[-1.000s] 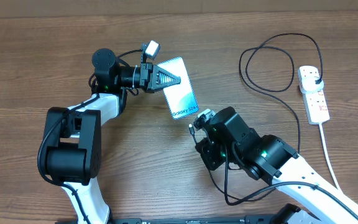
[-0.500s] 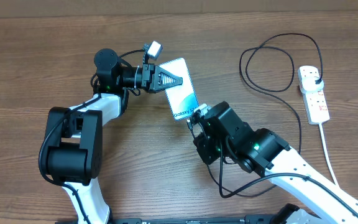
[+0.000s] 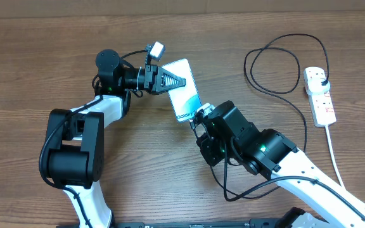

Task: Plug charger to phone and switch on socket
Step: 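Align the plug tip with the phone's bottom port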

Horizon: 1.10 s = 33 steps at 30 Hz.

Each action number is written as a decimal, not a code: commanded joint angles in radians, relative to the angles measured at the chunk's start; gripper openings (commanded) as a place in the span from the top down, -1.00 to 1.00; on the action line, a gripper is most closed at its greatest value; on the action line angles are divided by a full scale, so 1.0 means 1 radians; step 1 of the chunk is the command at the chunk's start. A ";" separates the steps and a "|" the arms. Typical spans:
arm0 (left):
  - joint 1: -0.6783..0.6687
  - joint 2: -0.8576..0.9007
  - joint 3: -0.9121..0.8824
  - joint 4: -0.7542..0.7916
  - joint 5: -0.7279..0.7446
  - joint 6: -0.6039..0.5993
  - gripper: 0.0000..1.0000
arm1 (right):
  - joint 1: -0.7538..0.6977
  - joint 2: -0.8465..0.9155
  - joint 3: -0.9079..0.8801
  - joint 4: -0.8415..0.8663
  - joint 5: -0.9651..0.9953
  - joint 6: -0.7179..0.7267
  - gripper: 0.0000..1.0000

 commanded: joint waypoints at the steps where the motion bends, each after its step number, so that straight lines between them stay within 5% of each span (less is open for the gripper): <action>1: -0.008 -0.004 0.024 0.005 0.018 -0.005 0.92 | 0.005 -0.004 0.026 0.000 0.006 -0.004 0.92; 11: -0.008 -0.004 0.024 0.005 0.018 -0.084 0.92 | 0.005 0.028 0.026 0.009 0.006 -0.004 0.92; 33: -0.008 -0.004 0.024 0.010 0.018 -0.003 0.92 | -0.044 0.031 0.026 -0.014 -0.149 -0.016 0.92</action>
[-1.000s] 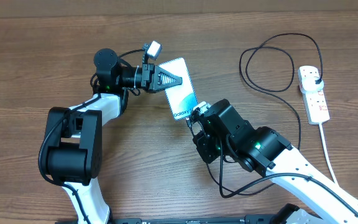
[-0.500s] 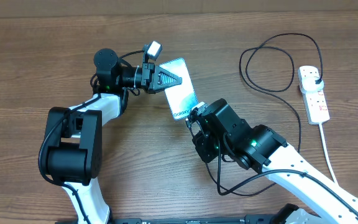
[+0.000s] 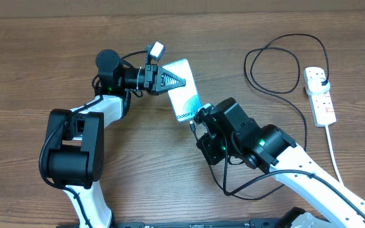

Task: Plug charger to phone and switch on socket
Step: 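Align the plug tip with the phone's bottom port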

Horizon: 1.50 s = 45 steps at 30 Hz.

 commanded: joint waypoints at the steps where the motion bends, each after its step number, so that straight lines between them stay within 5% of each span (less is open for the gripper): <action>1: -0.008 -0.004 0.024 0.008 0.018 0.027 0.92 | -0.004 0.001 0.026 -0.001 -0.044 -0.015 0.93; 45: -0.008 -0.004 0.024 0.008 0.017 0.027 0.92 | -0.087 0.001 0.026 -0.016 -0.160 -0.056 0.92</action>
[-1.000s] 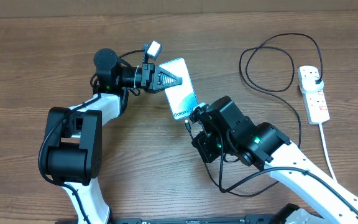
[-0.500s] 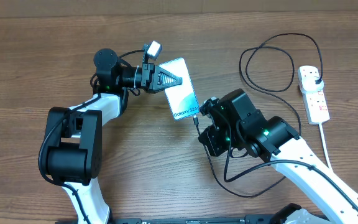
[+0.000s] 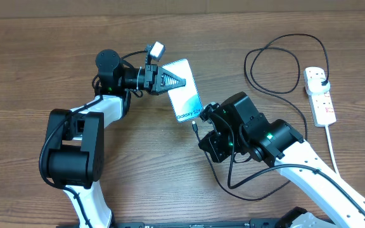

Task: Plug charger to phone and switch on socket
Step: 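Align the plug tip with the phone's bottom port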

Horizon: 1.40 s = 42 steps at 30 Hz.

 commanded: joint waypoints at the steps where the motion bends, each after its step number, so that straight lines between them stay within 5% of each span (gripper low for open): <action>1: -0.008 -0.004 0.024 0.008 0.017 0.023 0.92 | 0.004 0.001 0.026 0.012 -0.016 -0.014 0.92; 31: -0.009 -0.004 0.024 0.008 0.017 -0.061 0.92 | 0.004 0.028 0.026 0.037 0.003 -0.014 0.93; 42: -0.009 -0.004 0.024 0.008 0.017 0.011 0.92 | 0.004 0.028 0.026 0.034 0.003 -0.014 0.93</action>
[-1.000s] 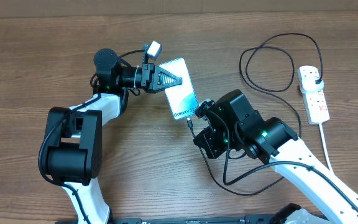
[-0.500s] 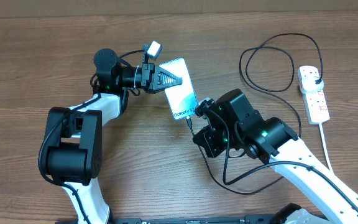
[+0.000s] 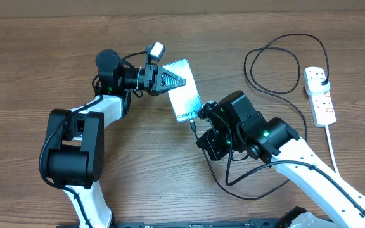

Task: Plug charger to phone and switch on socket
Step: 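Align the plug tip with the phone's bottom port, then push the plug up into the phone's port with the right gripper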

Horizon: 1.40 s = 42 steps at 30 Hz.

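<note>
A white phone (image 3: 181,88) is held off the table, screen up, with my left gripper (image 3: 177,81) shut on its upper edge. At the phone's lower right end is my right gripper (image 3: 200,116); its wrist hides the fingers. The charger's black connector (image 3: 195,126) pokes out beside the phone's bottom corner and seems to be held. From there the black cable (image 3: 277,47) loops over the table to a plug in the white socket strip (image 3: 319,96) at the right.
The cable hangs in a loop (image 3: 228,183) under my right arm near the front edge. The socket strip's own white lead (image 3: 334,158) trails toward the front right. Brown wooden table (image 3: 30,57) all around.
My right gripper has shifted slightly left, back against the phone's lower end, and now covers part of the printed text there. The left gripper and the phone have not moved.
Throughout, my left gripper held the phone in the same place. My right gripper, with the cable end, was at the phone's lower corner, then had drawn a little to the right, clear of the phone's text. Now it is close against that end again.
</note>
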Each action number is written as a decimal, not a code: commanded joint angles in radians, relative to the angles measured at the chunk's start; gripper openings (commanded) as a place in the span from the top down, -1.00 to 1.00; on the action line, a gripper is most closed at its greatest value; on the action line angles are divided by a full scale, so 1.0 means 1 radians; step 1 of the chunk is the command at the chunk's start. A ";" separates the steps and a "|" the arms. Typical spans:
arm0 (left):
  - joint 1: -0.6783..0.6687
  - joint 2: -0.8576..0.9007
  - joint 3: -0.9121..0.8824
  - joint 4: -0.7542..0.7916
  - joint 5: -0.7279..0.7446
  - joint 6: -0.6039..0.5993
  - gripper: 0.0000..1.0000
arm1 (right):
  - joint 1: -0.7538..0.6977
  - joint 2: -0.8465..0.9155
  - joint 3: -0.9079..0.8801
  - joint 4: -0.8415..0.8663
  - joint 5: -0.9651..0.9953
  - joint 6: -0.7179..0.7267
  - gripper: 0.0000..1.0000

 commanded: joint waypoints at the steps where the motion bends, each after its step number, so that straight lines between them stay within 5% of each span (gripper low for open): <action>1: -0.009 -0.004 0.024 0.008 0.018 0.059 0.92 | 0.004 -0.002 0.026 0.002 0.005 -0.013 0.92; 42: -0.008 -0.004 0.024 0.008 0.018 0.129 0.92 | 0.004 -0.002 0.026 0.019 0.039 -0.023 0.92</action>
